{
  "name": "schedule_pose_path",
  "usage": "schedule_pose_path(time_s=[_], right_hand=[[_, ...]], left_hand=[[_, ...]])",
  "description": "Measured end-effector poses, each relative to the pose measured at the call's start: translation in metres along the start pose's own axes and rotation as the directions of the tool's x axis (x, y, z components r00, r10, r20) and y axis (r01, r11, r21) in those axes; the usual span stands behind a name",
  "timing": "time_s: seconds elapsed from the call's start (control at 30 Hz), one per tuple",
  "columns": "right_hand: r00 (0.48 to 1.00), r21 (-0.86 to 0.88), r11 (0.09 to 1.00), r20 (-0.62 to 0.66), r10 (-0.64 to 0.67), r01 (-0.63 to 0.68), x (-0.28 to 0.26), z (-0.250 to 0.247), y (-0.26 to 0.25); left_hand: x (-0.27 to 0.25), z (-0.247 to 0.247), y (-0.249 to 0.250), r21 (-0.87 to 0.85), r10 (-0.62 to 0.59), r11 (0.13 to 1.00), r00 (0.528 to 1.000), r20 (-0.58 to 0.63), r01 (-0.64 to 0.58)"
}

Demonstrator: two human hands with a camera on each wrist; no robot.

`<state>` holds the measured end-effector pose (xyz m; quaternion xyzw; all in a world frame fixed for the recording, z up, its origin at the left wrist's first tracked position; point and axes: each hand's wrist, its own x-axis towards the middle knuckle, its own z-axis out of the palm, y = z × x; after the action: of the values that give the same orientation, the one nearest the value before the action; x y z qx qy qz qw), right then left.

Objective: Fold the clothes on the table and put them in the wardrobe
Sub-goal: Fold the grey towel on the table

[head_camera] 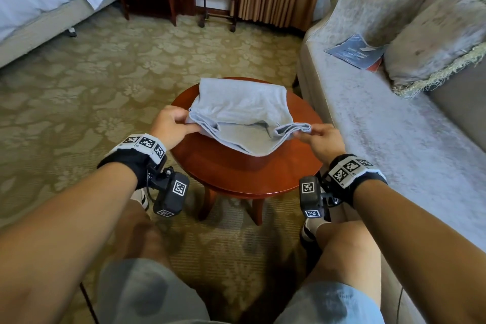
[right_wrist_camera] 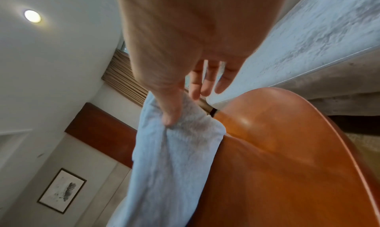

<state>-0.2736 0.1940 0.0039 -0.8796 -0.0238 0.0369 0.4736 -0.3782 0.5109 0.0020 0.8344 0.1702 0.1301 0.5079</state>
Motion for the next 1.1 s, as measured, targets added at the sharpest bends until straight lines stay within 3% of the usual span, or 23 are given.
schedule_pose_path(time_s=[0.17,0.23,0.37,0.53,0.7,0.87,1.0,1.1], right_hand=[[0.996,0.164,0.986,-0.084,0.028,-0.013,0.007,-0.006,-0.005],[0.993,0.225,0.974,-0.101,0.057,-0.033,0.004,-0.01,-0.013],[0.973,0.325,0.944,-0.231,0.027,0.051,-0.004,-0.013,-0.02],[0.98,0.313,0.95,-0.195,0.049,0.015,0.009,-0.009,-0.021],[0.991,0.176,0.983,-0.11,0.078,-0.058,0.045,0.011,-0.005],[0.97,0.158,0.958,0.016,0.241,-0.24,0.082,0.041,0.024],[0.931,0.219,0.905,0.063,0.359,-0.364,0.103,0.051,0.039],[0.939,0.184,0.921,0.043,0.342,-0.344,0.109,0.05,0.043]], left_hand=[[0.012,-0.007,0.001,-0.207,-0.089,0.974,0.996,0.012,0.09],[0.014,-0.009,-0.001,-0.219,-0.093,0.971,0.995,0.024,0.096],[0.004,-0.012,0.014,-0.21,-0.053,0.976,0.997,0.054,0.063],[0.018,-0.01,0.015,-0.143,-0.048,0.988,0.999,0.021,0.05],[0.05,-0.001,0.002,-0.01,-0.111,0.994,0.993,0.05,0.111],[0.084,0.024,-0.029,0.179,-0.133,0.976,0.991,0.027,0.126],[0.098,0.038,-0.057,0.093,-0.281,0.957,0.959,0.04,0.276],[0.104,0.039,-0.071,0.001,-0.368,0.93,0.929,0.031,0.368]])
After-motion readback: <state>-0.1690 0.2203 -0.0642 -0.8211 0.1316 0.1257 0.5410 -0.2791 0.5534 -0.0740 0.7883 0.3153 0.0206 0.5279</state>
